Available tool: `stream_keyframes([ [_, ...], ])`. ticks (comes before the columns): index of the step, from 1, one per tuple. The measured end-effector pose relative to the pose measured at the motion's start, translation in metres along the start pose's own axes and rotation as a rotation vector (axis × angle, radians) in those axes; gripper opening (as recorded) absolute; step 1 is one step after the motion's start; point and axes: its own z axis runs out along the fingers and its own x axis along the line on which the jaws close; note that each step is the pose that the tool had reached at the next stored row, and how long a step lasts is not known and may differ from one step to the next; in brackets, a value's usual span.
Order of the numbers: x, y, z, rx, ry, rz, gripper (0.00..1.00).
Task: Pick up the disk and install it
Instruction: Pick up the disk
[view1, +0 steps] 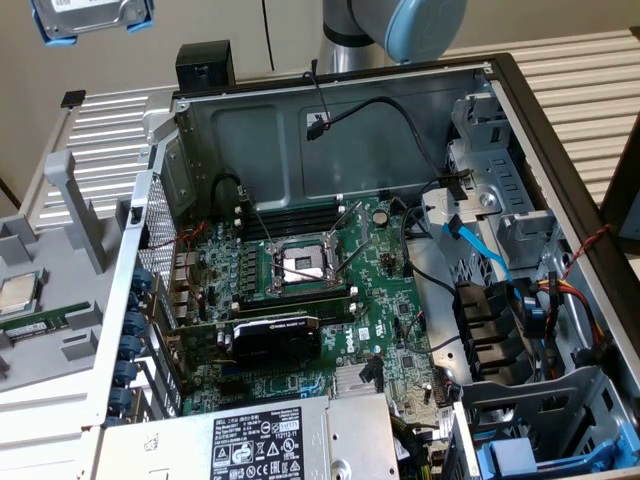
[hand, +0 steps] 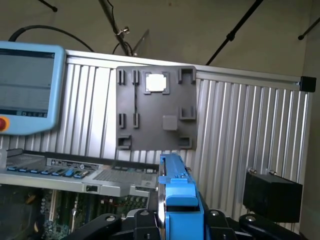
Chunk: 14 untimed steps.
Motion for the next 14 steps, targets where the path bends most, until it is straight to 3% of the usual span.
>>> stream_keyframes([
  [14, 0.032, -0.053, -0.0138, -0.0001, -0.0002, 0.0, 0.37],
])
